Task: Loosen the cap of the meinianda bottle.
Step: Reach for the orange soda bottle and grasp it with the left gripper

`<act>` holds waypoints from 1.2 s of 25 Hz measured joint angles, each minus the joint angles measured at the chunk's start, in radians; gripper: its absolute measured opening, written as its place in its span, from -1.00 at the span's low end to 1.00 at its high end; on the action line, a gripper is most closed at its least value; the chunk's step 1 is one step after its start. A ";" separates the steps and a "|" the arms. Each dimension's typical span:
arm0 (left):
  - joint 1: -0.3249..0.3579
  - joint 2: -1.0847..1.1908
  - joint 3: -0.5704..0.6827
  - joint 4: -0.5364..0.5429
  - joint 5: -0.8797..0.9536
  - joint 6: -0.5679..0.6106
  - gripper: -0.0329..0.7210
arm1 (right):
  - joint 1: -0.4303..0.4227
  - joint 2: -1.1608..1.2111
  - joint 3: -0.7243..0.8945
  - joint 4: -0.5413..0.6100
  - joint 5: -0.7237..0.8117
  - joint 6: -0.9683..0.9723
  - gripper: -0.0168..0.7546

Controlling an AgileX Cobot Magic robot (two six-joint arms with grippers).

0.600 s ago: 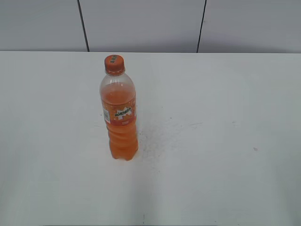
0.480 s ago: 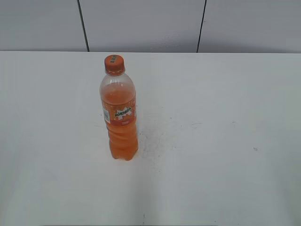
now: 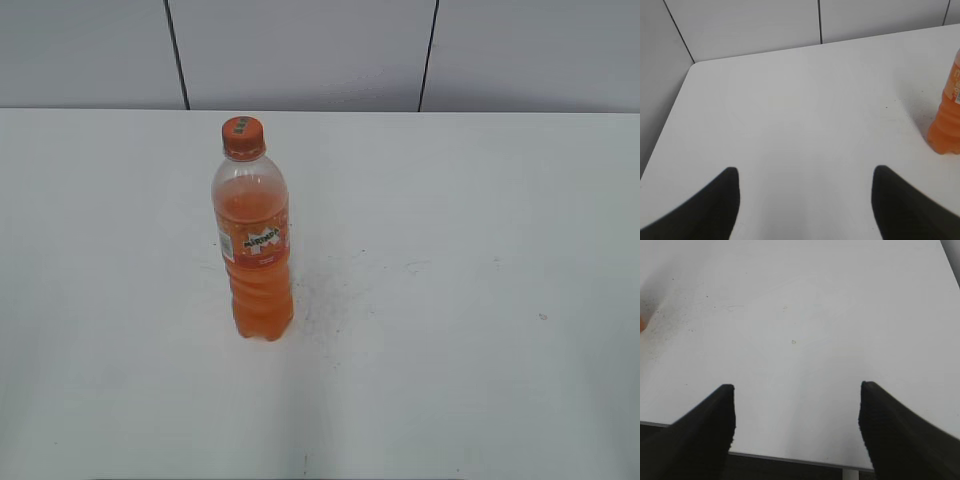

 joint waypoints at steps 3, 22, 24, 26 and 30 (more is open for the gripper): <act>0.000 0.000 0.000 0.000 0.000 0.000 0.41 | 0.000 0.000 0.000 0.000 0.000 0.000 0.53; 0.000 0.000 0.000 0.000 0.000 0.000 0.41 | 0.000 0.000 0.000 0.000 0.000 0.000 0.53; 0.000 0.000 0.000 0.000 0.000 0.000 0.41 | 0.000 0.000 0.000 0.000 0.000 0.000 0.53; 0.000 0.000 0.000 0.000 0.000 0.000 0.41 | 0.000 0.000 0.000 0.000 0.000 0.000 0.53; 0.000 0.000 0.000 0.000 0.000 0.000 0.41 | 0.000 0.000 0.000 0.000 0.000 0.000 0.53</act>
